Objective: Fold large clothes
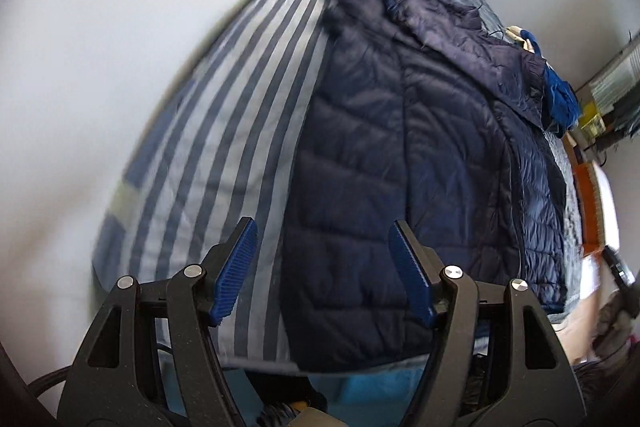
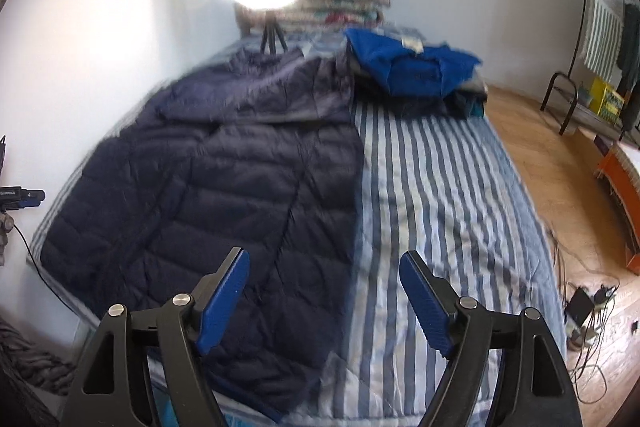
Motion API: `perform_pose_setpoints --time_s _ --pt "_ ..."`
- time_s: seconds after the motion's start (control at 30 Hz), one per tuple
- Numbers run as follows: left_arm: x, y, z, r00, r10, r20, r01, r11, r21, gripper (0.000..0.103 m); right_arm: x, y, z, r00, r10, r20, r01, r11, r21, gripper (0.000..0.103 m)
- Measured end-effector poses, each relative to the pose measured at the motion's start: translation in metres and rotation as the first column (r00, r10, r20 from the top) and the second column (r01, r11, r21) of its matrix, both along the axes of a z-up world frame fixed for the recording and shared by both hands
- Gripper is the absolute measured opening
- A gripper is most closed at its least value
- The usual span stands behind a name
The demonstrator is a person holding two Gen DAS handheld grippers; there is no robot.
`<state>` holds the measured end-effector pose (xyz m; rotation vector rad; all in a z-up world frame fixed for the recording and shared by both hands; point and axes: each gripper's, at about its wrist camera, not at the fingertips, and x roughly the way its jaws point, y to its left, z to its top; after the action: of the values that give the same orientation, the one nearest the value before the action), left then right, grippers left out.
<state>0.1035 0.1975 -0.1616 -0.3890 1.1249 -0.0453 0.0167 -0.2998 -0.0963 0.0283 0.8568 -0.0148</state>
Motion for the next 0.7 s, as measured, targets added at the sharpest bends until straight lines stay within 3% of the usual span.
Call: perform_pose_setpoints --time_s 0.1,0.2,0.47,0.7 --pt "-0.002 0.007 -0.02 0.998 0.021 -0.06 -0.025 0.998 -0.064 0.07 0.002 -0.017 -0.014 0.999 -0.007 -0.04 0.009 0.998 0.06 0.08" --pt "0.0 0.009 -0.033 0.994 0.031 -0.103 -0.039 0.996 -0.081 0.07 0.01 -0.03 -0.033 0.994 -0.008 -0.108 0.02 0.994 0.104 0.08" --pt "0.004 -0.003 -0.042 0.991 -0.018 -0.136 0.002 0.992 -0.122 0.07 0.024 -0.047 -0.068 0.966 0.013 -0.259 0.044 0.975 0.216 0.071" --pt "0.0 -0.015 -0.049 0.986 -0.061 -0.154 0.041 0.991 -0.128 0.057 0.025 -0.044 -0.082 0.947 0.055 -0.317 0.044 0.954 0.298 0.069"
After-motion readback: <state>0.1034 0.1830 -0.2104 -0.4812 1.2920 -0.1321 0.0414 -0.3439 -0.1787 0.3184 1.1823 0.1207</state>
